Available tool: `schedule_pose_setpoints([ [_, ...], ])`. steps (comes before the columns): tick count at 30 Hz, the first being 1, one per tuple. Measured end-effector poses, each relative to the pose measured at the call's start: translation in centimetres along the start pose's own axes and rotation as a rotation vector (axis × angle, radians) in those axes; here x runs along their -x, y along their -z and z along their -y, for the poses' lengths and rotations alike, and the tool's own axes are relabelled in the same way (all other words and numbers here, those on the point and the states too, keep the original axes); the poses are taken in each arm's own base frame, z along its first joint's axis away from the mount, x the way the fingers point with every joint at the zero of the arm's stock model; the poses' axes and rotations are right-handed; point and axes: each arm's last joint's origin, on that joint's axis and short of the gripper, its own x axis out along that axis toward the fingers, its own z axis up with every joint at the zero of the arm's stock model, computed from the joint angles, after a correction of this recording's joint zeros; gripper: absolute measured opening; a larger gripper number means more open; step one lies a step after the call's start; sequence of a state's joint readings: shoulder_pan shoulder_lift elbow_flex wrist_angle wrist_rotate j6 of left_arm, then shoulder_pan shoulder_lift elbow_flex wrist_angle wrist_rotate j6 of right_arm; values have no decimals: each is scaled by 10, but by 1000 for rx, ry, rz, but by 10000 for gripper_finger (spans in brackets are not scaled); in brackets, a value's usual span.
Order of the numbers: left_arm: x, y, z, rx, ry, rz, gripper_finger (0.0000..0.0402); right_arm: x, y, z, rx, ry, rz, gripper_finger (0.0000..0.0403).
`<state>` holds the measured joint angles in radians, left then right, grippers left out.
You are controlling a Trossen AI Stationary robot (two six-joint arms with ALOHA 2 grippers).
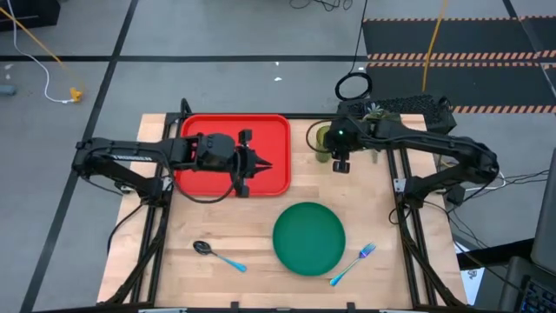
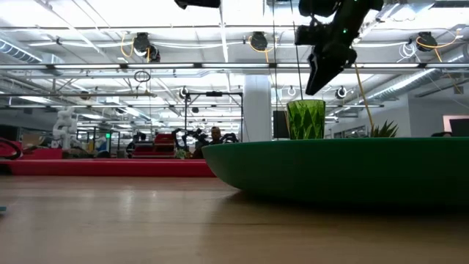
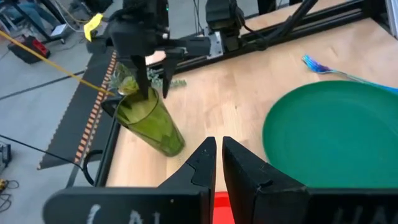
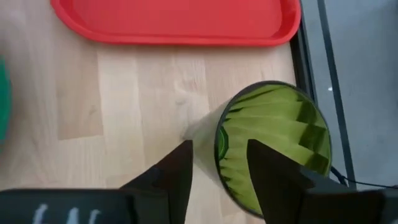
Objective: Pick and place plate/cup/fork/spoon on tray
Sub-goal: Put the green cup on the top left of the red tray
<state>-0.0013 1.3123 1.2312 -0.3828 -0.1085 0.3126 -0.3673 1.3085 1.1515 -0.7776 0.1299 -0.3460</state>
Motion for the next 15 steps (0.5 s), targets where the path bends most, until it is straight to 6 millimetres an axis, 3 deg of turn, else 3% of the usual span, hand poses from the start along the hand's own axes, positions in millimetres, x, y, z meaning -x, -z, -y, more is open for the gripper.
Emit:
schedule_pose_setpoints([
  [15, 0, -1, 0, 1, -2, 8, 33, -19, 3, 9, -6, -5, -78, 151],
])
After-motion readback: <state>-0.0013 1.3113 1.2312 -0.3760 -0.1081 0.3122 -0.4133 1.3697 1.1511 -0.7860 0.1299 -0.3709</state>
